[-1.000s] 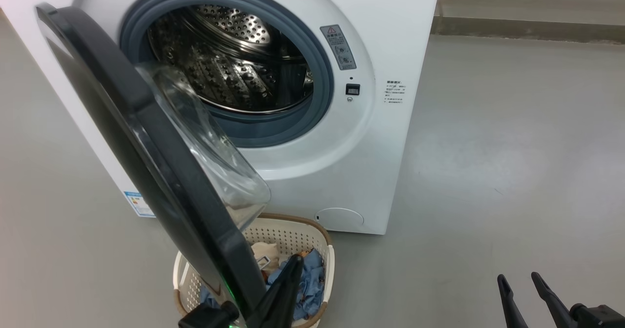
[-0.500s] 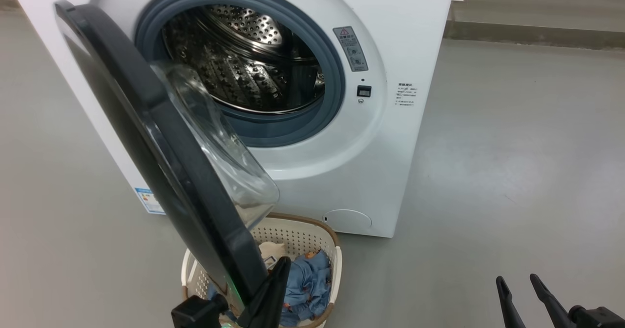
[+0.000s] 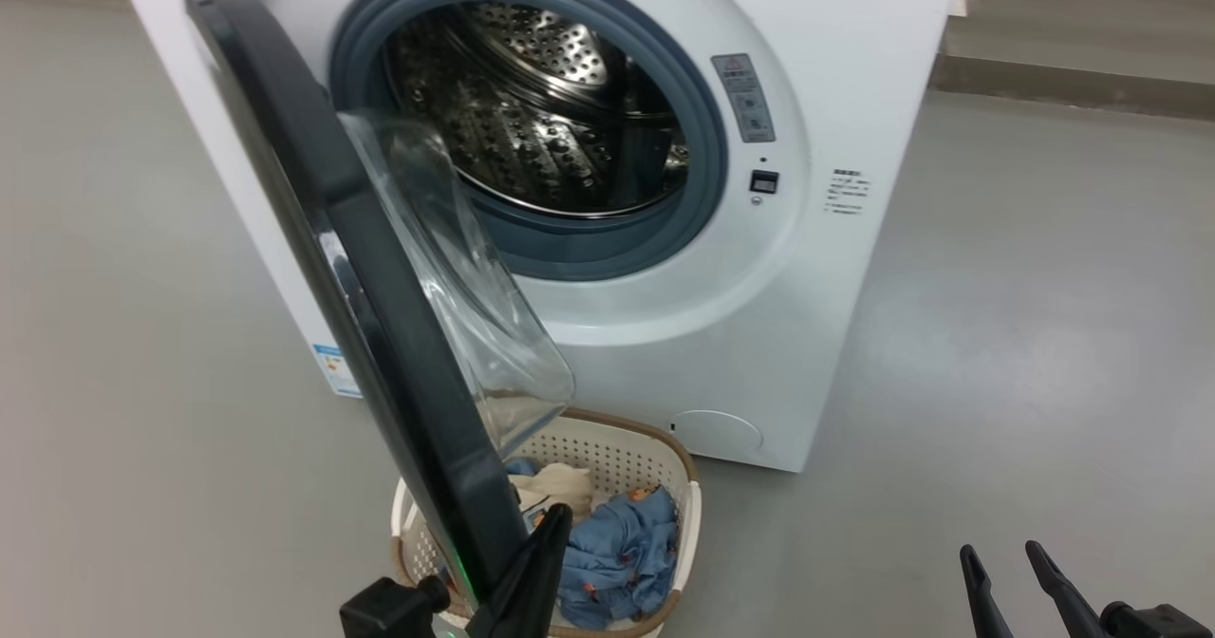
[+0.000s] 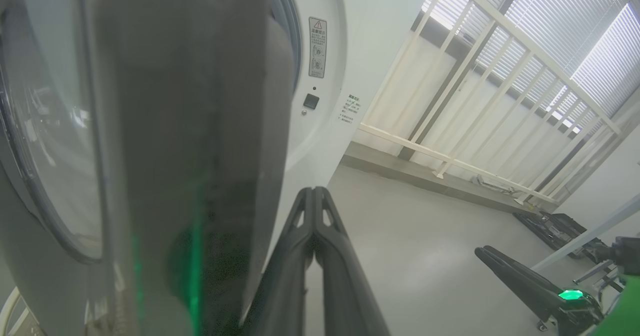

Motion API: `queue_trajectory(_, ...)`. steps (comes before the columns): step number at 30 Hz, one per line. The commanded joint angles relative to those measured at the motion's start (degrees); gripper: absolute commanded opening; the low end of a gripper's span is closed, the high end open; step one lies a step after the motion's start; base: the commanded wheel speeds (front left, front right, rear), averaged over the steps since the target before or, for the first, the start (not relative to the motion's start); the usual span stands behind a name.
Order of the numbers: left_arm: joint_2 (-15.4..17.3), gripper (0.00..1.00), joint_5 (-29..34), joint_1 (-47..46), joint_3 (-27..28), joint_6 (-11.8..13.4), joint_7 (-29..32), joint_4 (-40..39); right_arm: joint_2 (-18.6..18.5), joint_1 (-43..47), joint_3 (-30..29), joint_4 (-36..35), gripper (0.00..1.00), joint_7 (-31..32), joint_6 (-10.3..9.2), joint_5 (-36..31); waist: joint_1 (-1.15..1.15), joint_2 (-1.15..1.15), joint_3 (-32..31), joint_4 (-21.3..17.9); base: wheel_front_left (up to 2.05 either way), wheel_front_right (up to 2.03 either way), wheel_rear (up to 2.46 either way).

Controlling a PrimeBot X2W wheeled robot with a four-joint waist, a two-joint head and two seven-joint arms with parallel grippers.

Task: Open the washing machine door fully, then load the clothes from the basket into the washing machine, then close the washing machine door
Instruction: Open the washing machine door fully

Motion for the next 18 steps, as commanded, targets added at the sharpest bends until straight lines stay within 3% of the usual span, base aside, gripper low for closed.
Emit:
queue_trajectory(1, 1.39, 0.00, 0.71, -2.24, 3.63, 1.26, -0.71, -1.41, -0.84, -0.53, 1.56, -1.44, 1.00, -0.70, 0.10, 0.00, 0.00, 0.00, -0.08, 1.18, 0.00, 0.00, 0.00)
queue_trajectory(18, 2.95, 0.00, 2.00, -0.99, 3.25, 3.41, 0.19, -5.05, -0.36, -0.57, 2.10, -1.45, 1.00, -0.70, 0.10, -0.04, 0.00, 0.00, -0.33, 6.86, 0.00, 0.00, 0.00)
